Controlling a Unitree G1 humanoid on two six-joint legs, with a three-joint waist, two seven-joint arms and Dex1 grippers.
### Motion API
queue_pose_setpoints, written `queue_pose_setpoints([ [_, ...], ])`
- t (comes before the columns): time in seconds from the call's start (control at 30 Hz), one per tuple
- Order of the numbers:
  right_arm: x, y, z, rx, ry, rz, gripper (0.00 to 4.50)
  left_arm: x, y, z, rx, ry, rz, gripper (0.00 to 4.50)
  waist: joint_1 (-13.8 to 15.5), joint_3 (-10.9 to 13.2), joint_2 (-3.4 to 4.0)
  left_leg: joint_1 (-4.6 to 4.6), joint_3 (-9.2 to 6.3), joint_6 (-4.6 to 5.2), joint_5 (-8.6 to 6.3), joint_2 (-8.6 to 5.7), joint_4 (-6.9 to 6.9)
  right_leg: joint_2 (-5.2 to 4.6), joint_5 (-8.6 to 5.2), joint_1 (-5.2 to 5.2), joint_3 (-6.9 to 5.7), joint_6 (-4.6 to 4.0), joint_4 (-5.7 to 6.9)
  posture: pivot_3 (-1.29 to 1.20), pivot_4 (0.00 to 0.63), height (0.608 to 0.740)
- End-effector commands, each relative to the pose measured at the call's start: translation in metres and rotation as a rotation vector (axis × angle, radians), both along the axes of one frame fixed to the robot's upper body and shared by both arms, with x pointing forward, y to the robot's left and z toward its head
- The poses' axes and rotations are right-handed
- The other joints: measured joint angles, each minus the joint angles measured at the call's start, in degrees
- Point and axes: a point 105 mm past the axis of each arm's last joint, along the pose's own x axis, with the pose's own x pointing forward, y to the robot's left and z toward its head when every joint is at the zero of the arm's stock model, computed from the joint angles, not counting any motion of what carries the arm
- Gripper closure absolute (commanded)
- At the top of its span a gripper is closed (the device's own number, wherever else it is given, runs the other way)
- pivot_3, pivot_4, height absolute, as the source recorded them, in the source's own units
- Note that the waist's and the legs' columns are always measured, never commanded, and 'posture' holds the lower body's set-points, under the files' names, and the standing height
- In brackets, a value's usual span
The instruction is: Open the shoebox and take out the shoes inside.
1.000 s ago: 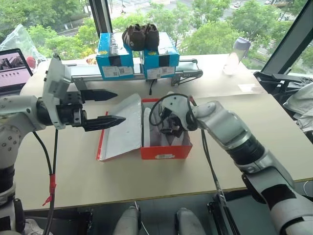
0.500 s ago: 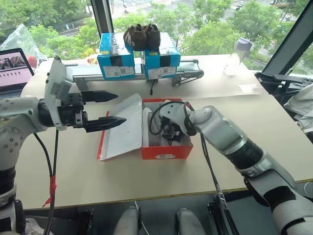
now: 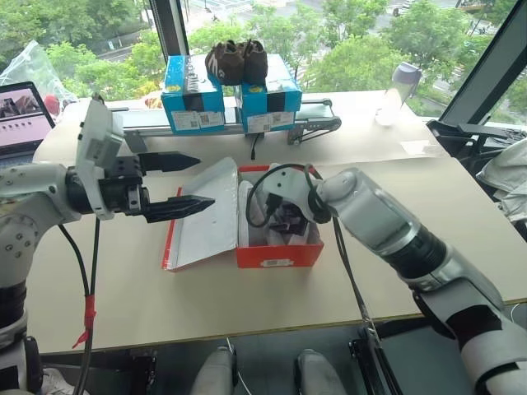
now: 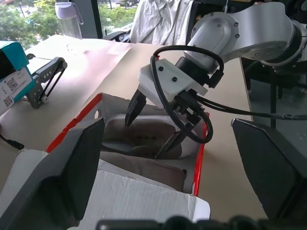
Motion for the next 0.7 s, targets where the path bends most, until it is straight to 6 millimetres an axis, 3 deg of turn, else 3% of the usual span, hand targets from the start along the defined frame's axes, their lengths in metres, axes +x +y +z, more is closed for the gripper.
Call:
queue_pose_setpoints([
  [0.03, -0.002, 0.001, 0.006, -0.001, -0.027, 0.01, 0.03, -0.004, 0.001, 0.009, -0.008, -0.045, -0.005, 0.0, 0.01, 0.0, 0.0, 0.0, 0.0, 0.0, 0.0, 0.0, 0.0, 0.0, 0.0, 0.0, 0.0, 0.0, 0.0, 0.0, 0.15, 0.74],
  [0.43, 0.002, -0.008, -0.057, -0.085, 0.079, -0.021, 0.03, -0.005, 0.001, 0.009, -0.003, -0.048, 0.001, 0.0, -0.14, -0.07, -0.12, 0.07, 0.0, 0.0, 0.0, 0.01, 0.01, 0.01, -0.01, 0.09, 0.0, 0.02, 0.01, 0.0, 0.15, 0.74],
  [0.63, 0.005, -0.01, -0.066, -0.106, 0.087, -0.033, 0.03, -0.006, 0.001, 0.009, -0.005, -0.049, 0.003, 0.0, -0.08, -0.27, -0.44, 0.59, 0.01, -0.04, -0.02, 0.11, 0.01, 0.08, -0.18, 0.3, 0.0, 0.28, -0.06, 0.0, 0.15, 0.74],
  [0.7, 0.007, -0.01, -0.067, -0.099, 0.091, -0.041, 0.54, -0.006, 0.001, 0.009, -0.005, -0.05, 0.004, 0.0, -0.07, -0.35, -0.56, 0.64, 0.0, -0.2, -0.12, 0.15, 0.01, 0.09, -0.17, 0.33, 0.0, 0.25, -0.08, 0.0, 0.15, 0.74],
])
